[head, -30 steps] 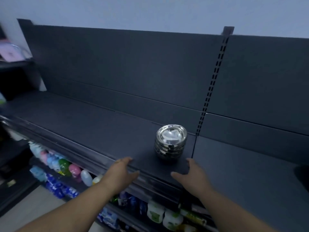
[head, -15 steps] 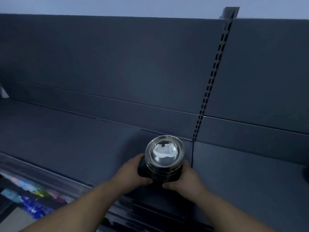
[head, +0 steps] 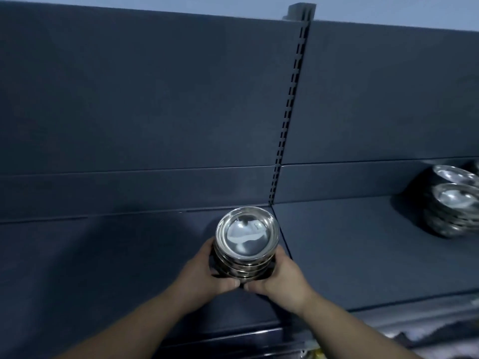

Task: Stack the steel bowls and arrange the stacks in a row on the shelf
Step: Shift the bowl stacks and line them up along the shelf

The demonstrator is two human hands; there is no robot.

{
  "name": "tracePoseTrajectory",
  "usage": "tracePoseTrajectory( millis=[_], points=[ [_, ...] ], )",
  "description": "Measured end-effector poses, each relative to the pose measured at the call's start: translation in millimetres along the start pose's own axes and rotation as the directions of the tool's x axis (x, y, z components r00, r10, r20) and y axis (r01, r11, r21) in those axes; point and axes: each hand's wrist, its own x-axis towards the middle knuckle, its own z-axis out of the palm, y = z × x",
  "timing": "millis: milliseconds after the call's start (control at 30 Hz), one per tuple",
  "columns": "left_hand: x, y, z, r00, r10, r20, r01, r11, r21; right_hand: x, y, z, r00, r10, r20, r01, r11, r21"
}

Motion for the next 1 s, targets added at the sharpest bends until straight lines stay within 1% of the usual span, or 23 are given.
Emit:
tracePoseTrajectory(
  millis=[200,333,533,733,867,1000],
  points=[
    [7,20,18,0.982,0.084,0.169,-0.074,0.995,-0.066,-28,11,-19,0.984,0.08,-0.157,-0.071,0.996,0.062],
    [14,37,50,0.969,0.12,0.218,-0.096,0.989,-0.115,-43,23,-48,0.966,0.125,-0.225,-0.106,0.99,0.095],
    [25,73,113,0.958,0.103,0.266,-0.075,0.991,-0.112,-61,52,-111,0.956,0.117,-0.267,-0.085,0.988,0.129],
    [30,109,199,0.976,0.043,0.215,-0.024,0.995,-0.093,-66,92,-196,0.97,0.079,-0.231,-0.058,0.993,0.099],
    [27,127,251,0.993,0.04,0.107,-0.036,0.999,-0.04,-65,115,-246,0.985,0.039,-0.168,-0.031,0.998,0.048],
    [19,138,280,1.0,0.026,-0.009,-0.026,0.999,-0.032,-61,128,-274,0.997,0.006,-0.078,-0.003,0.999,0.037]
  ],
)
